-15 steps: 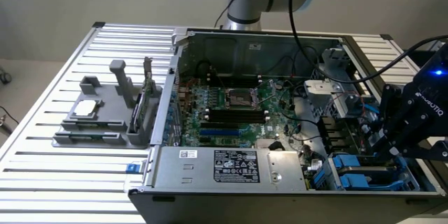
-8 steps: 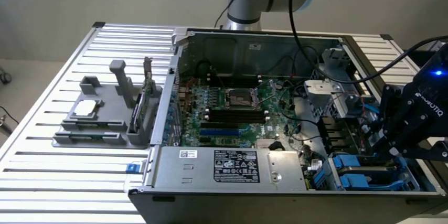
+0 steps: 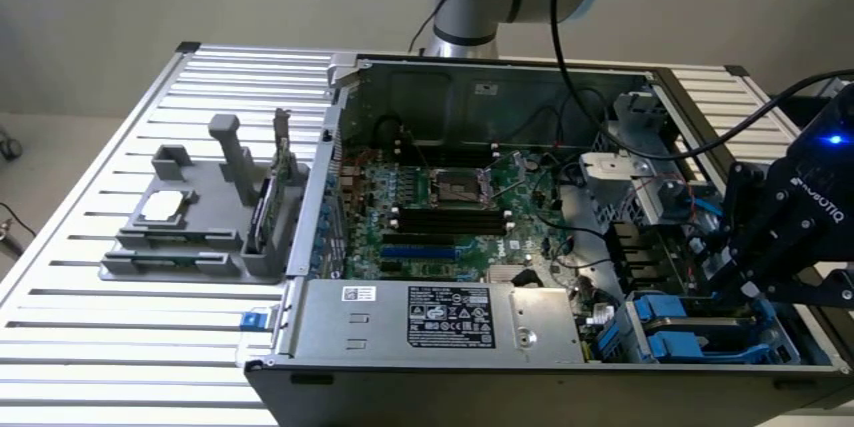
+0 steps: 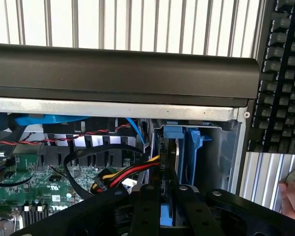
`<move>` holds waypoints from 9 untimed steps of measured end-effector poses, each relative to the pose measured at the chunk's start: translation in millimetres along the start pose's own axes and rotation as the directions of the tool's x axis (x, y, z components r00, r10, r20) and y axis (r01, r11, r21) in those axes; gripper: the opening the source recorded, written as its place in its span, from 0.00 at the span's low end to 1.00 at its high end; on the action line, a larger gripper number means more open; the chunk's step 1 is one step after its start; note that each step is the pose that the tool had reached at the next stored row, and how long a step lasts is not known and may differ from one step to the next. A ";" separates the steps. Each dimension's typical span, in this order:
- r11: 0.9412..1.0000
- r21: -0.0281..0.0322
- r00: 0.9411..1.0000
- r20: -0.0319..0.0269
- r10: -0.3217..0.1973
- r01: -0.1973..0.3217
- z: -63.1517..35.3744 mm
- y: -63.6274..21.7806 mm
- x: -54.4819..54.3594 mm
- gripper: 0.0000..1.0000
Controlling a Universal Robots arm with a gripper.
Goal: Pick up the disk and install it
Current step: 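Insert the disk into the insertion slot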
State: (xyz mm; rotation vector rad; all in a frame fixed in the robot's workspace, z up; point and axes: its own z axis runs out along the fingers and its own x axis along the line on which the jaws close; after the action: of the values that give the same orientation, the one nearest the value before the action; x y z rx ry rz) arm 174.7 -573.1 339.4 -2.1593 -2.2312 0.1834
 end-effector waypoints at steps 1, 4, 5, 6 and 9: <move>1.000 0.000 1.000 0.000 0.000 0.000 0.1 0.1 0.0 0.17; 1.000 0.001 1.000 0.000 0.000 0.000 0.3 0.5 0.4 0.17; 1.000 0.002 1.000 0.001 0.000 0.000 0.2 0.8 0.6 0.17; 1.000 0.002 1.000 0.001 0.000 0.000 0.2 1.0 1.0 0.17; 1.000 0.003 1.000 0.001 0.000 0.000 0.2 1.5 2.9 0.17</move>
State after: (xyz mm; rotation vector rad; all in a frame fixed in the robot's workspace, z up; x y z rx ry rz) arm 176.1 -570.1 338.9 -2.1582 -2.2299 0.1883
